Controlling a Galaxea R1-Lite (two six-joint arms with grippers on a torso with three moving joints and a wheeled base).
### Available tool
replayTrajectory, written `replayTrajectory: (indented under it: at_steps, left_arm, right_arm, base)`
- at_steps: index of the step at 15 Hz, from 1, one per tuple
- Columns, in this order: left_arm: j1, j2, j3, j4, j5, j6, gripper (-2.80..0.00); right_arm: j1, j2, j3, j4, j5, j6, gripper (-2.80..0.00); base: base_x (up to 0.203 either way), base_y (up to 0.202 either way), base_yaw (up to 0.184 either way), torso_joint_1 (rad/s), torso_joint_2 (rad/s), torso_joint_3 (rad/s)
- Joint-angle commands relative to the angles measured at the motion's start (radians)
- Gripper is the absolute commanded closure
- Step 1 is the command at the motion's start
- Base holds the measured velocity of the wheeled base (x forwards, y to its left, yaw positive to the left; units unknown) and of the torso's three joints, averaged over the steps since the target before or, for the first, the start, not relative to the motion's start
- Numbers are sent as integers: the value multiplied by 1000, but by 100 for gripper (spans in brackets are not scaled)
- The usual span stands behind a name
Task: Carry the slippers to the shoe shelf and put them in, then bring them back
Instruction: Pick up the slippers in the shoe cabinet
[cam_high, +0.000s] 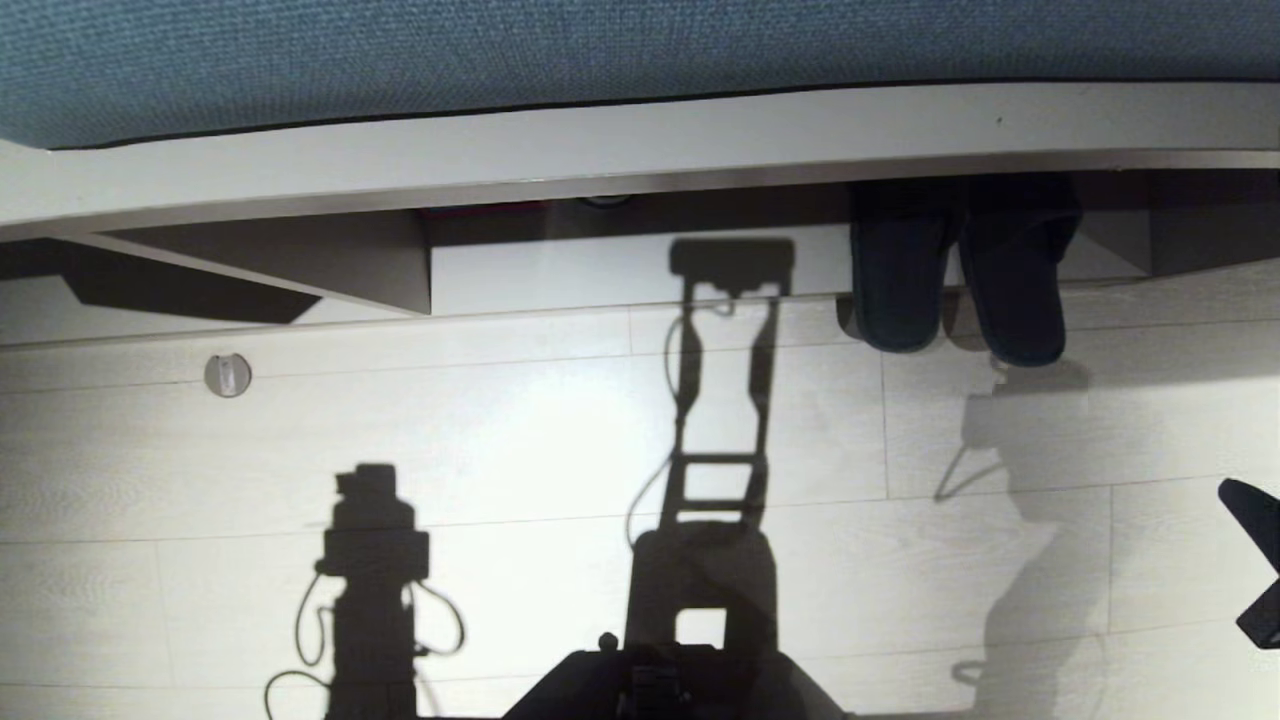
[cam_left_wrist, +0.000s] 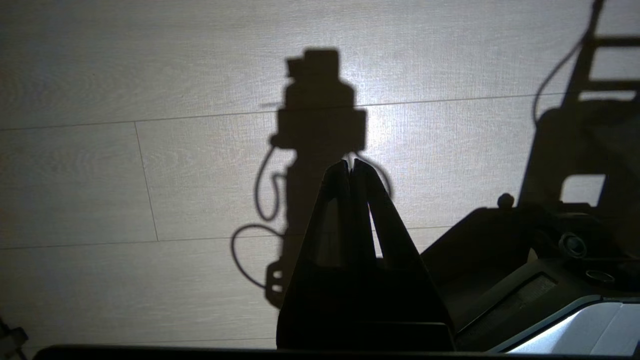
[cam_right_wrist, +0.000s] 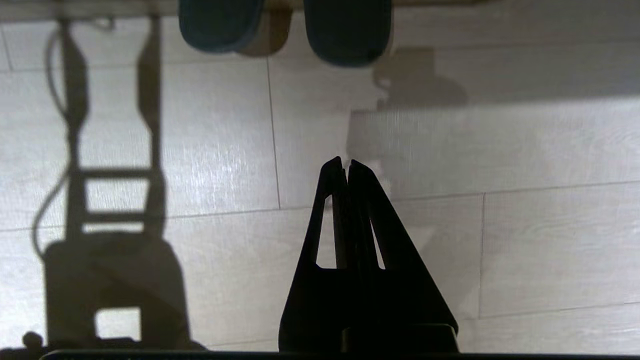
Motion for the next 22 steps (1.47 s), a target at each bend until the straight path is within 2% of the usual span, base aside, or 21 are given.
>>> replayTrajectory:
  at_steps: [1, 10, 22]
  left_arm:
    - [0, 1, 0, -1, 0, -1, 0]
    - [0, 1, 0, -1, 0, 0, 0]
    - [0, 0, 0, -1, 0, -1, 0]
  right_arm:
    - [0, 159, 43, -90, 3, 3, 0]
    - [-13, 576, 9, -470, -3, 5, 0]
    - [-28, 775, -221, -590, -6, 13, 0]
  base:
    - [0, 0, 0, 0, 0, 0]
    - [0, 0, 0, 0, 0, 0]
    - [0, 0, 0, 0, 0, 0]
